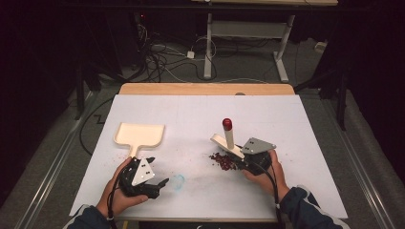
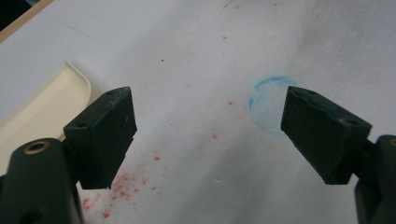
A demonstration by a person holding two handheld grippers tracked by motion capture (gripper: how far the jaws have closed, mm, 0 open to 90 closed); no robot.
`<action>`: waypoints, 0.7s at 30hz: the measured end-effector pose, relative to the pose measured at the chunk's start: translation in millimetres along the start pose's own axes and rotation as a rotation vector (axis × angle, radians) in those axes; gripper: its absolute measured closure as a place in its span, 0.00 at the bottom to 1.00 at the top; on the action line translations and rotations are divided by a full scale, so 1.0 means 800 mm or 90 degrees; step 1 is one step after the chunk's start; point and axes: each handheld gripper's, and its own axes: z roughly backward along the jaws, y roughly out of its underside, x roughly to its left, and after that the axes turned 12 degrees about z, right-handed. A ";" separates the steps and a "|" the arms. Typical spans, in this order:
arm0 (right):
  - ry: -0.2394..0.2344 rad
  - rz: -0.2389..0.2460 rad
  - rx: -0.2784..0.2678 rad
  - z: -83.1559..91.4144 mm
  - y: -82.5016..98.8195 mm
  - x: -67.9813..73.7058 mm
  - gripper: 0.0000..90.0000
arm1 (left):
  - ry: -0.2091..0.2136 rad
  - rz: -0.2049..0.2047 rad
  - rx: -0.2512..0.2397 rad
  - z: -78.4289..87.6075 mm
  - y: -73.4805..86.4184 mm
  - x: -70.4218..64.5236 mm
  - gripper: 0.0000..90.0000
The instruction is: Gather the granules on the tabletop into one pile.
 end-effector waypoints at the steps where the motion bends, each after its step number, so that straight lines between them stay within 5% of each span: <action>1: 0.004 0.003 0.001 0.001 -0.001 0.001 0.75 | -0.001 0.001 0.000 0.000 0.000 0.000 0.19; 12: 0.037 -0.008 -0.023 0.009 -0.008 -0.004 0.75 | -0.003 0.003 -0.002 0.001 0.000 0.001 0.19; 16: 0.037 -0.058 -0.060 0.012 -0.029 -0.005 0.75 | -0.004 0.001 0.001 -0.001 -0.002 0.000 0.19; 21: -0.006 -0.120 -0.108 0.008 -0.055 0.025 0.75 | -0.003 0.004 -0.001 0.000 -0.001 0.001 0.19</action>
